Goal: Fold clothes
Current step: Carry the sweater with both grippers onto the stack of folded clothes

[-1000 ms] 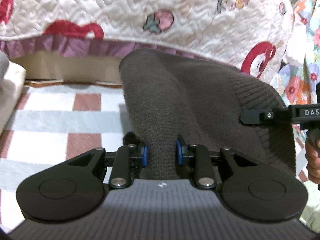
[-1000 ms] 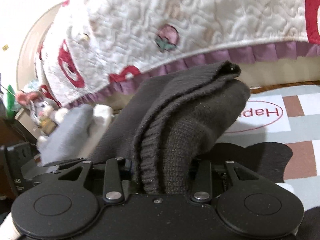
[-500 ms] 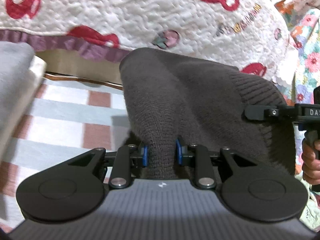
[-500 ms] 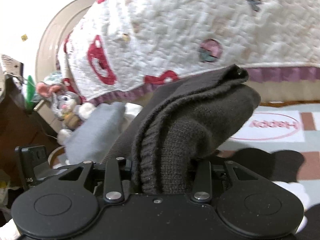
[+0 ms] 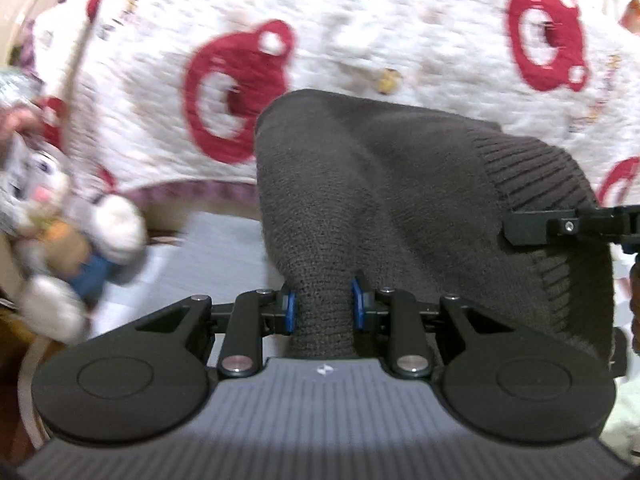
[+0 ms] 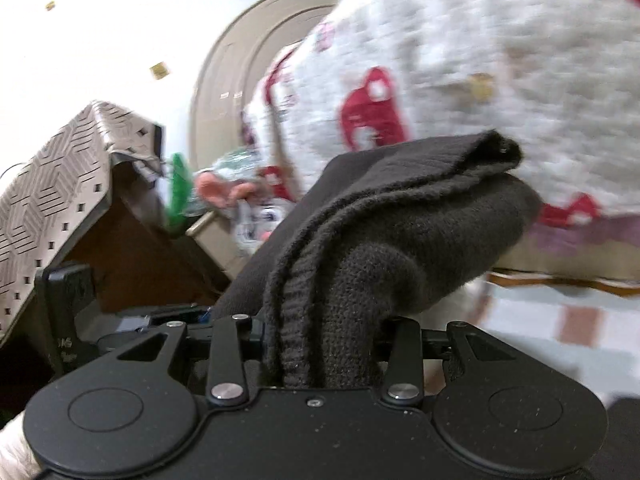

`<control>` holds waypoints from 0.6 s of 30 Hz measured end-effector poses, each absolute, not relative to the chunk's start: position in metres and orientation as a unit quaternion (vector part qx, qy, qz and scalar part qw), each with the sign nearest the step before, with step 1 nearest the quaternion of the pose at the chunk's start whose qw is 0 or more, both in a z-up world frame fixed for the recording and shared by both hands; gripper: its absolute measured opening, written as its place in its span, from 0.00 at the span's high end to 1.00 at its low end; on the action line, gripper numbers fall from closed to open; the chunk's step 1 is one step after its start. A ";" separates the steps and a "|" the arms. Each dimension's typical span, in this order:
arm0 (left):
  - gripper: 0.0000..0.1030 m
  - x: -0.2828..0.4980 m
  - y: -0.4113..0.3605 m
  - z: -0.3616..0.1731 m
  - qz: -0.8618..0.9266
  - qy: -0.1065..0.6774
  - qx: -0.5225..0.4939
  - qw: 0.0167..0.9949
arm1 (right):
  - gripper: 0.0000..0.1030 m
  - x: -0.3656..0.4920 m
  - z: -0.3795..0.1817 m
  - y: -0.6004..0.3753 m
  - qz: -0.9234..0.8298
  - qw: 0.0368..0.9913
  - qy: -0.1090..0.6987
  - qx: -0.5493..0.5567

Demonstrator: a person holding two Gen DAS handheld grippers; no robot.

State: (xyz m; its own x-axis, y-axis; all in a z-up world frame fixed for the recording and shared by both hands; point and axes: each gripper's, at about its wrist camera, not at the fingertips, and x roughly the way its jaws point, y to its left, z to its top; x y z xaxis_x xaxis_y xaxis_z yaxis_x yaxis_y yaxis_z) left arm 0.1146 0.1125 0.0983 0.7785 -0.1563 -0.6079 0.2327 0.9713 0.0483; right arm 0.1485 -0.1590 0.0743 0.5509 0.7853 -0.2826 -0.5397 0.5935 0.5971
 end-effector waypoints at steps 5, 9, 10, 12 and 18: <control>0.77 0.147 0.160 0.105 -0.069 0.325 0.059 0.941 | 0.57 0.179 0.083 -0.105 0.420 0.841 0.276 0.199; 0.77 0.166 0.179 0.096 -0.046 0.332 0.066 0.940 | 0.57 0.192 0.082 -0.078 0.432 0.838 0.276 0.189; 0.77 0.171 0.180 0.095 -0.037 0.336 0.071 0.938 | 0.57 0.195 0.079 -0.073 0.434 0.837 0.274 0.191; 0.77 0.180 0.183 0.094 -0.019 0.345 0.081 0.935 | 0.57 0.202 0.072 -0.066 0.435 0.833 0.274 0.204; 0.77 0.221 0.199 0.076 0.021 0.376 0.100 0.921 | 0.57 0.239 0.027 -0.044 0.425 0.808 0.307 0.267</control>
State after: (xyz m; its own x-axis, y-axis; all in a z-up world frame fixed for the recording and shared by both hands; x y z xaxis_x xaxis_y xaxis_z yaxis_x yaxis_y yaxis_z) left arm 0.2209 0.1985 0.0762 0.7167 0.1137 -0.6880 0.0366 0.9791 0.1999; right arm 0.2385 -0.0438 0.0268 0.4495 0.8519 -0.2689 -0.5232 0.4950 0.6937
